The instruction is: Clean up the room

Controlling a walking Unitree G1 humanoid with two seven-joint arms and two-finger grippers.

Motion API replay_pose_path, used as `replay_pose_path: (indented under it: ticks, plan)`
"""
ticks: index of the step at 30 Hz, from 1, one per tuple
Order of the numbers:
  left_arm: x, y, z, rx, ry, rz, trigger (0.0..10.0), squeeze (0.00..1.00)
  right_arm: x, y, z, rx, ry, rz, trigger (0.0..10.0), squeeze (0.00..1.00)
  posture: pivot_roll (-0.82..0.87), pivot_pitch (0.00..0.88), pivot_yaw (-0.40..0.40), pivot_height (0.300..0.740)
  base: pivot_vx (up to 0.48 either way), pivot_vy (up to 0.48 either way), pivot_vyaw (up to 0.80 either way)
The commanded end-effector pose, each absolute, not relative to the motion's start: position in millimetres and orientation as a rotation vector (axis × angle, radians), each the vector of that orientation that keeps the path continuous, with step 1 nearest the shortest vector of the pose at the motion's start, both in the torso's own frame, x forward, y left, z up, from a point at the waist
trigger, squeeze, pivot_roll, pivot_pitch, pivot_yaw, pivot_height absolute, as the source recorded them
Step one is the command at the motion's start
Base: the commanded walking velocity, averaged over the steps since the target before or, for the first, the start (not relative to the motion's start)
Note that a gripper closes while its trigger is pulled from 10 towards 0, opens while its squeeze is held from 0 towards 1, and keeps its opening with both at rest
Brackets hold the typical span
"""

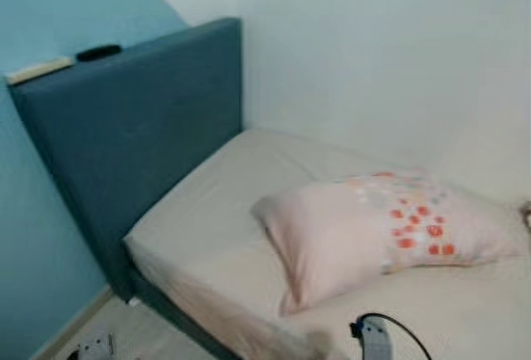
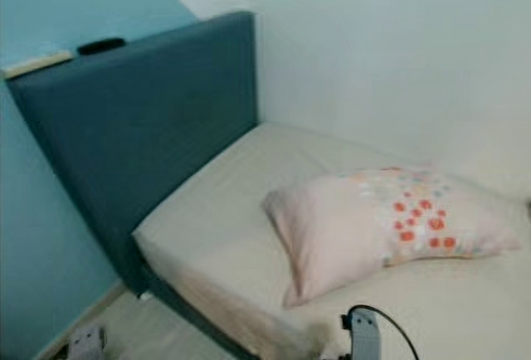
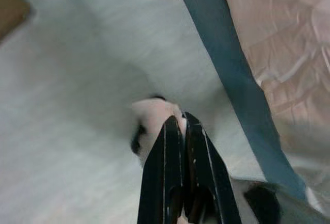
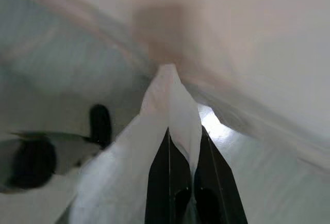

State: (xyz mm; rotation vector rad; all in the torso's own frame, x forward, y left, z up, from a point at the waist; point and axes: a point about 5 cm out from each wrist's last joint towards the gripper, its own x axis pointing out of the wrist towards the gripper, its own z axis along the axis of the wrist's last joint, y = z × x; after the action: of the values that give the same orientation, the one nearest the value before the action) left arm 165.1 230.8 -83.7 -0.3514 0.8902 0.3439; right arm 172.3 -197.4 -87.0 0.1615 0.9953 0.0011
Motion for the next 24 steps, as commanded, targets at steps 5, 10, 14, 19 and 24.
replay_pose_path:
  ticks: [5, 10, 14, 19, 24]
  plan:
    - [170, 223, -84, -0.339, 0.906, 0.327, 10.0, 0.0, 178, -194, -85, 0.155, 0.979, 0.013, 10.0, 0.0, 0.01, 0.0, -0.086, 0.74, 0.0, 0.0, 0.63]
    - [175, 210, -84, -0.336, 0.91, 0.307, 10.0, 0.0, 181, -191, -84, 0.145, 0.971, 0.03, 10.0, 0.0, 0.01, 0.0, -0.084, 0.74, 0.0, 0.0, 0.63]
    - [176, 204, -85, -0.334, 0.914, 0.294, 10.0, 0.0, 182, -191, -83, 0.141, 0.967, 0.031, 10.0, 0.0, 0.01, 0.0, -0.083, 0.74, 0.0, 0.0, 0.63]
    - [176, 198, -86, -0.333, 0.918, 0.283, 10.0, 0.0, 185, -189, -82, 0.144, 0.958, 0.031, 10.0, 0.0, 0.01, 0.0, -0.082, 0.74, 0.0, 0.0, 0.63]
    - [176, 203, -85, -0.329, 0.917, 0.289, 10.0, 0.0, 188, -186, -81, 0.148, 0.945, 0.038, 10.0, 0.0, 0.01, 0.0, -0.082, 0.74, 0.0, 0.0, 0.63]
